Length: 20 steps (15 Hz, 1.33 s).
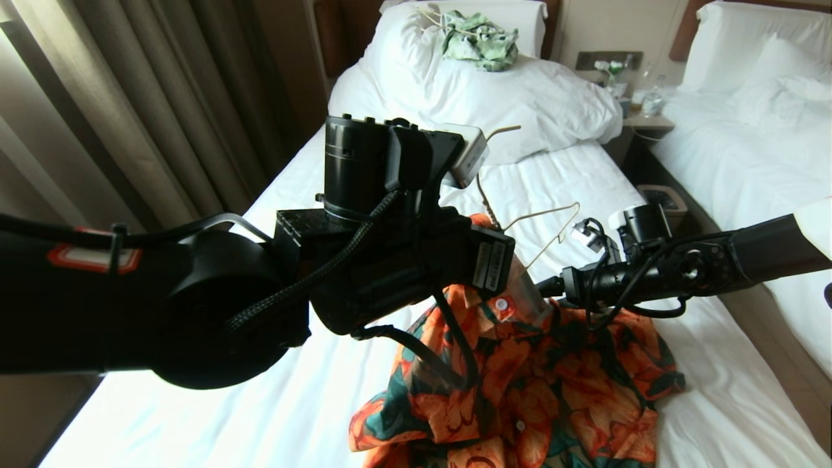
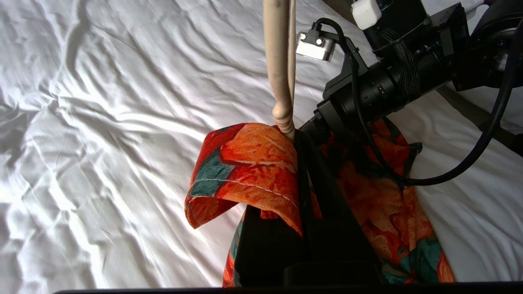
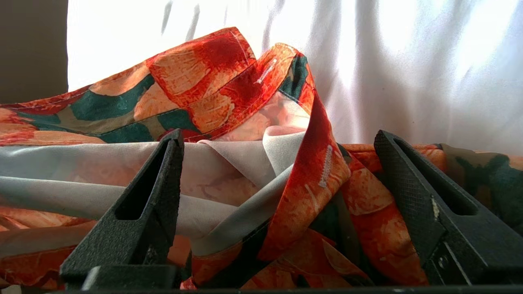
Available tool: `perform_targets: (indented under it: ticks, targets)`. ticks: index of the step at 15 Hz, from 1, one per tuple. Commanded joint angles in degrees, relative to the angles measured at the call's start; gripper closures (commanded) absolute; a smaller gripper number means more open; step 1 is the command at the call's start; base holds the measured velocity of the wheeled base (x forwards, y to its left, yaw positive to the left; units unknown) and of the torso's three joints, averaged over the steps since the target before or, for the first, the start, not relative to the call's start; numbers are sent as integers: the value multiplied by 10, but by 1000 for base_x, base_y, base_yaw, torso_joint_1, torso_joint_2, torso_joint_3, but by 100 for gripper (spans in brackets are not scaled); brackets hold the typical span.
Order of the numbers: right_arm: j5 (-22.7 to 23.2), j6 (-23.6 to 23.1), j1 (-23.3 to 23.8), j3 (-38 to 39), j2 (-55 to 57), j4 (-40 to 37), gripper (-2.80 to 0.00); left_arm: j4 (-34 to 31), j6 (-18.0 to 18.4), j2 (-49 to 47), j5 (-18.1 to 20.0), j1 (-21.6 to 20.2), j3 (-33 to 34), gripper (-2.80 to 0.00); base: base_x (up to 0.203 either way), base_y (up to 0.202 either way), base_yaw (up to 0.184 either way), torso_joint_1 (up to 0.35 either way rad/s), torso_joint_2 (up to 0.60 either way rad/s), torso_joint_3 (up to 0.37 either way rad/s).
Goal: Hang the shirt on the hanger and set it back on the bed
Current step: Hook the other side of the shirt onto the hanger
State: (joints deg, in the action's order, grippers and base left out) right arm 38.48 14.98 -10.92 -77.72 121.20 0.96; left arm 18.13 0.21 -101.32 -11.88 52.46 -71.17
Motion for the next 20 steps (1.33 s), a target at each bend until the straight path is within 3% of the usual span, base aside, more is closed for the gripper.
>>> perform_targets:
  ticks: [1, 8, 14, 20]
  targets:
    - [4, 0, -7, 4, 3, 0, 0, 1, 1, 1, -4, 0, 0, 0, 0, 0, 0, 0, 0, 0]
    - [4, 3, -15, 4, 7, -1, 0, 1, 9, 8, -8, -1, 1, 0, 0, 0, 0, 0, 0, 0]
    - [5, 36, 37, -28, -8, 1, 0, 4, 3, 17, -11, -9, 30, 0, 0, 0, 0, 0, 0, 0]
    - [5, 38, 68, -52, -7, -3, 0, 8, -45, 24, -13, 9, 73, 0, 0, 0, 0, 0, 0, 0]
